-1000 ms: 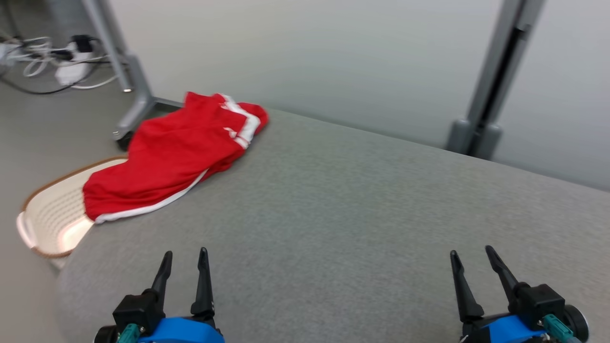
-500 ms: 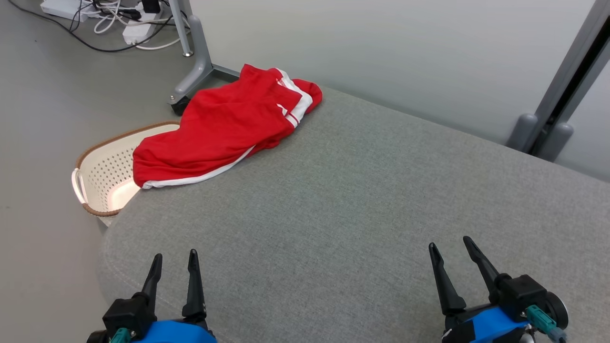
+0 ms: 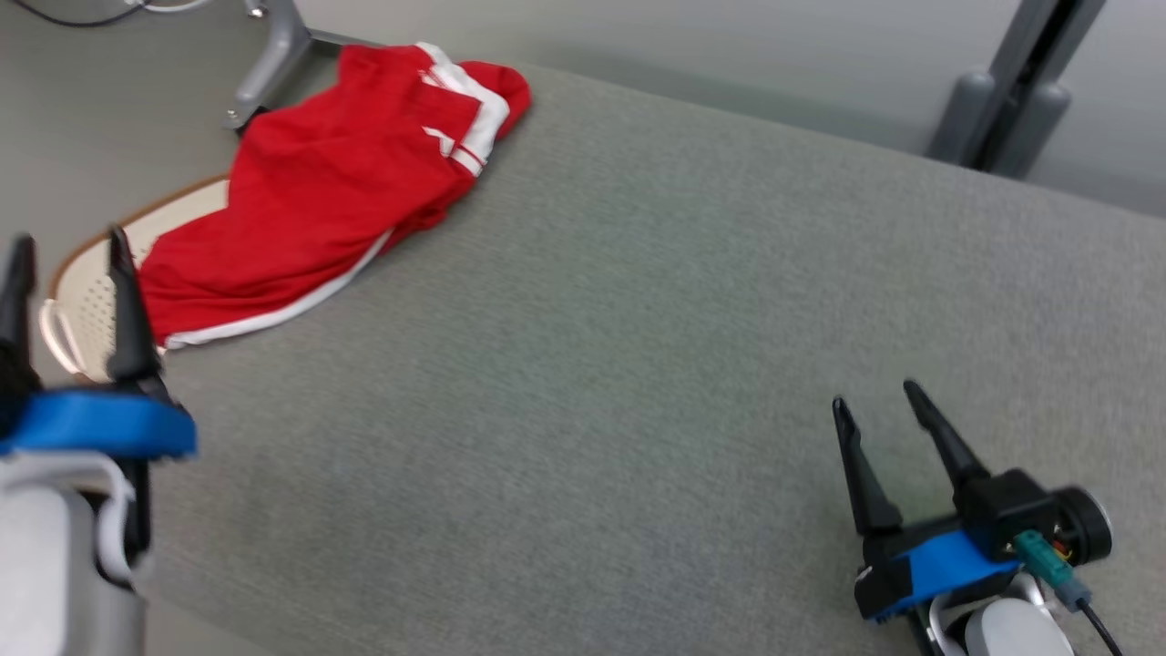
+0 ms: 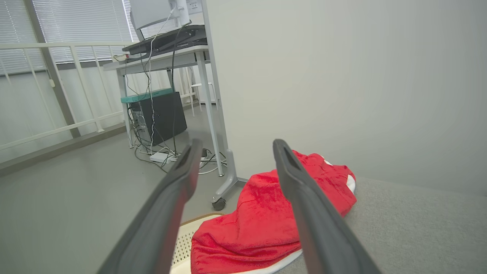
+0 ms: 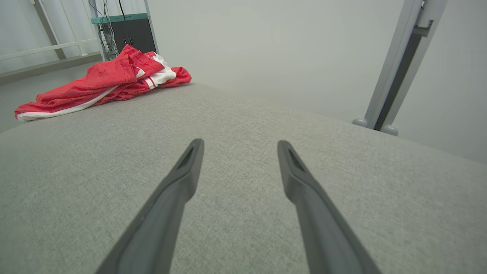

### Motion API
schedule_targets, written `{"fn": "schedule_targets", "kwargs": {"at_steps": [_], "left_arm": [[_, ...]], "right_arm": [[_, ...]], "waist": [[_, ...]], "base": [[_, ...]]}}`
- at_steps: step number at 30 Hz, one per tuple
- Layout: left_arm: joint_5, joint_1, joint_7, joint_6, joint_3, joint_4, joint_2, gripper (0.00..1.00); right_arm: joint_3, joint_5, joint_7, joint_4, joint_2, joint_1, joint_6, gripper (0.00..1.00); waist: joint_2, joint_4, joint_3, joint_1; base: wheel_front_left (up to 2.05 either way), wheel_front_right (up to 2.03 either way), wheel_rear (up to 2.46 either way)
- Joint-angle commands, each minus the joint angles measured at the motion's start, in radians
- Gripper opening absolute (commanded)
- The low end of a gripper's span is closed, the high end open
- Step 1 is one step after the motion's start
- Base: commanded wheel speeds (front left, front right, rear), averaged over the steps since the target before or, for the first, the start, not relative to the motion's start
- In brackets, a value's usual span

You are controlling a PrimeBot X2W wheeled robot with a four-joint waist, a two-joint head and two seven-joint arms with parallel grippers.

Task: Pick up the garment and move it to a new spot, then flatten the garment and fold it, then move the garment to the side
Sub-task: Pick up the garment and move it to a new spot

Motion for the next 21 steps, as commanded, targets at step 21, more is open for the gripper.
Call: {"fn": "schedule_targets", "kwargs": {"at_steps": [21], "left_arm": [[-0.185,-0.404,0.239,-0.077,-0.176,0.501,0.109,1.0]], "right_arm": [[-0.053,-0.139,-0.001,-0.05,-0.008,-0.179,0.0,1.0]], "waist": [[0.0,-0.144,0.332,-0.0002]], "base": [[0.0,0.0,0.0]]}}
